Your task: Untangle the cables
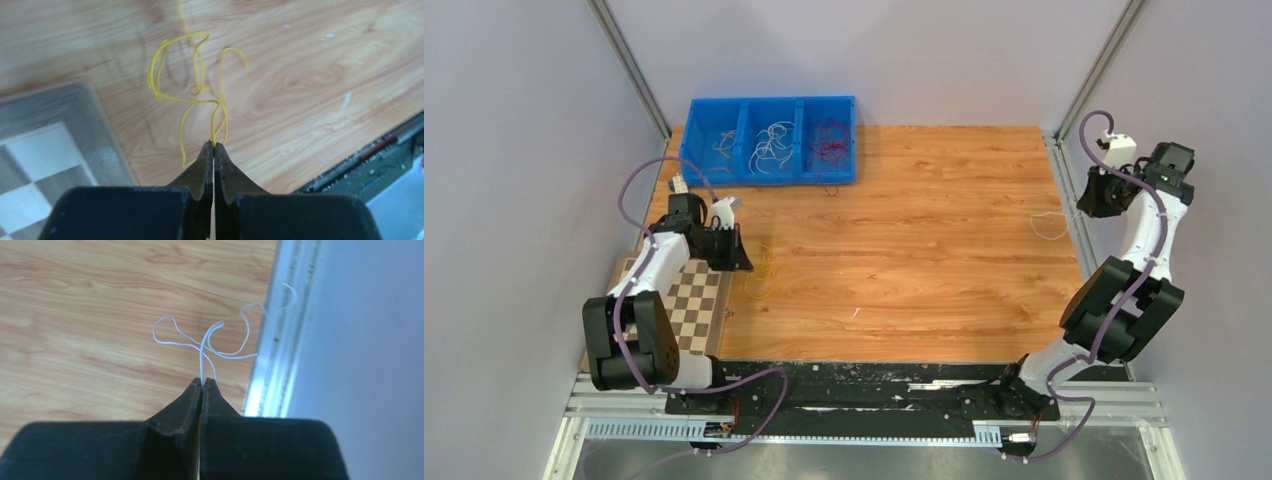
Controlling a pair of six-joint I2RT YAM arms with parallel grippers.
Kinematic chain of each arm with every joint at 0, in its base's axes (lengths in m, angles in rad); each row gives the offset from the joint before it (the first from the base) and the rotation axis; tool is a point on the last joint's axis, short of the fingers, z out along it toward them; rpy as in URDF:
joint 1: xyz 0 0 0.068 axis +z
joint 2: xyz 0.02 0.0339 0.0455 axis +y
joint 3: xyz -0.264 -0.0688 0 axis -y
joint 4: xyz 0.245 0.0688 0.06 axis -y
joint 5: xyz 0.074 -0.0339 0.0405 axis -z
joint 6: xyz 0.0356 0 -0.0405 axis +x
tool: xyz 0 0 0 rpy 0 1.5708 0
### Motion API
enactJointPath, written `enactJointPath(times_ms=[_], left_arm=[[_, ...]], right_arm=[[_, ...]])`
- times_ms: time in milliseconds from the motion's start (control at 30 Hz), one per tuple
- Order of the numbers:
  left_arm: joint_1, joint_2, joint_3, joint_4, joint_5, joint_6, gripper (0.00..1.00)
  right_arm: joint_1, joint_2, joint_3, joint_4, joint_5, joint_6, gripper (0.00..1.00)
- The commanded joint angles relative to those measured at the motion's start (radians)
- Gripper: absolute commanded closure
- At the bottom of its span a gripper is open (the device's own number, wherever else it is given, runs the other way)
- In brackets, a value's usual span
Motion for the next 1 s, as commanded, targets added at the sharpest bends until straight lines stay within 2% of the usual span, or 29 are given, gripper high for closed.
enactJointPath(times_ms=[0, 133, 233, 500, 633, 767, 967], left_arm=[[-0.102, -0.055, 0.140, -0.105, 0.200, 0.113, 1.00], [-0.163, -0.149, 0.227, -0.086, 0.288, 0.046, 1.00], [-0.165, -0.177, 0.290, -0.099, 0.276, 0.042, 1.00], [-0.164, -0.075, 0.325, -0.217, 0.003, 0.215, 1.00], [-0.146, -0.068, 0.337, -0.186, -0.010, 0.222, 1.00], [-0.136, -0.061, 0.458, -0.191, -0.005, 0.184, 1.00], [-0.048, 0.014, 0.698, -0.175, -0.062, 0.115, 1.00]], right_arm=[[0.066, -0.031, 0.047, -0.146, -0.250, 0.007, 1.00], [0.162, -0.134, 0.050, -0.193, -0.359, 0.041, 1.00], [0.223, -0.192, 0.051, -0.191, -0.429, 0.094, 1.00], [0.390, -0.214, -0.153, -0.107, -0.393, 0.147, 1.00], [0.432, -0.218, -0.241, -0.072, -0.363, 0.161, 1.00], [0.452, -0.233, -0.293, -0.048, -0.367, 0.192, 1.00], [0.488, -0.259, -0.301, -0.030, -0.373, 0.227, 1.00]])
